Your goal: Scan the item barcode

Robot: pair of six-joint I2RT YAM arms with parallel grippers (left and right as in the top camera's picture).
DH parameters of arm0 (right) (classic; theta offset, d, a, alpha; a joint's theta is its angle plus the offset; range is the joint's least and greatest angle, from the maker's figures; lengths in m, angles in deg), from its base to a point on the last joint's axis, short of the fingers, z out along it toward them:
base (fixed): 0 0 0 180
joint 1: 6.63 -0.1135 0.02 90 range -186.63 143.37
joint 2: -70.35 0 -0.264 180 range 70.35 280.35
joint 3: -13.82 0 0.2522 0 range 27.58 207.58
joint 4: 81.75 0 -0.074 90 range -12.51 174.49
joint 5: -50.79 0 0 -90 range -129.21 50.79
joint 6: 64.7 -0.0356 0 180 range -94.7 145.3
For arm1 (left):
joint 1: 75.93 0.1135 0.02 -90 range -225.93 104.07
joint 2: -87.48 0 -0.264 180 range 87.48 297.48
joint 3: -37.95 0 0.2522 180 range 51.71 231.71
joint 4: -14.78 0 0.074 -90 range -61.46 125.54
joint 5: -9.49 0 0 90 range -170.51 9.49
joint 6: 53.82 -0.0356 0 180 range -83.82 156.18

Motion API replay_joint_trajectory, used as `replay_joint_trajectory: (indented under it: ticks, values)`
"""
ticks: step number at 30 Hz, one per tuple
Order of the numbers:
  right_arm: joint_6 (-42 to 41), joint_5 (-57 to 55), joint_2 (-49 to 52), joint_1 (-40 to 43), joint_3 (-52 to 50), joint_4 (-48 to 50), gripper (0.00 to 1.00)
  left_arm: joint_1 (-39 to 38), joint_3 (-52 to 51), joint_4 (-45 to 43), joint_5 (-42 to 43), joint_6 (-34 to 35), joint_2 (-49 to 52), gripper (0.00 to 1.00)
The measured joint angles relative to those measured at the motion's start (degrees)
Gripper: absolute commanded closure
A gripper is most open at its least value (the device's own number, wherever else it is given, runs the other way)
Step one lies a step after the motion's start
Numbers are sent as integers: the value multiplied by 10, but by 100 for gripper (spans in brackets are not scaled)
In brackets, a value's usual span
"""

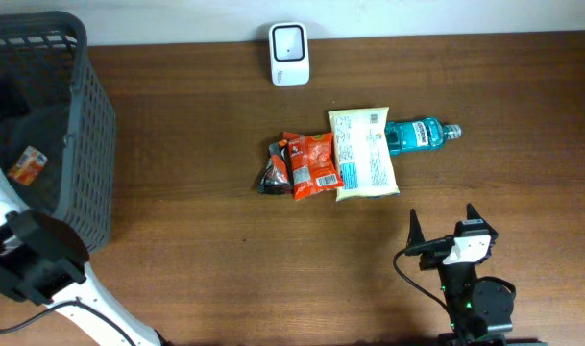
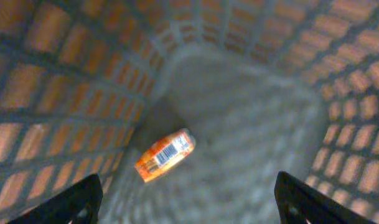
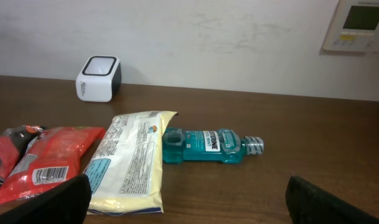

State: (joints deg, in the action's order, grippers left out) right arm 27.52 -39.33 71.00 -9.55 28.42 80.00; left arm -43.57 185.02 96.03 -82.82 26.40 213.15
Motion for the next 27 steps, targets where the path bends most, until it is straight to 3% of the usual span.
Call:
replay_joint_trajectory:
  ticks: [5, 8, 10, 14, 17, 20, 21, 23, 27]
  values:
    - [0, 0, 0, 0, 0, 0, 2, 0, -133, -89, -15, -133, 3, 15]
    - [0, 0, 0, 0, 0, 0, 2, 0, -165, -149, -18, -197, 3, 21]
    - [0, 0, 0, 0, 0, 0, 2, 0, -189, -195, -18, -254, 3, 19]
    - [0, 0, 0, 0, 0, 0, 1, 0, -254, -259, -22, -288, 3, 18]
    - [0, 0, 0, 0, 0, 0, 1, 0, -302, -298, -26, -308, 3, 24]
    - [0, 0, 0, 0, 0, 0, 2, 11, -327, -304, -40, -314, 3, 25]
    - [0, 0, 0, 0, 0, 0, 2, 21, -327, -298, -42, -316, 3, 29]
    - [0, 0, 0, 0, 0, 0, 2, 37, -327, -278, -41, -323, 3, 51]
    - [0, 0, 0, 0, 0, 0, 2, 45, -327, -265, -35, -327, 3, 83]
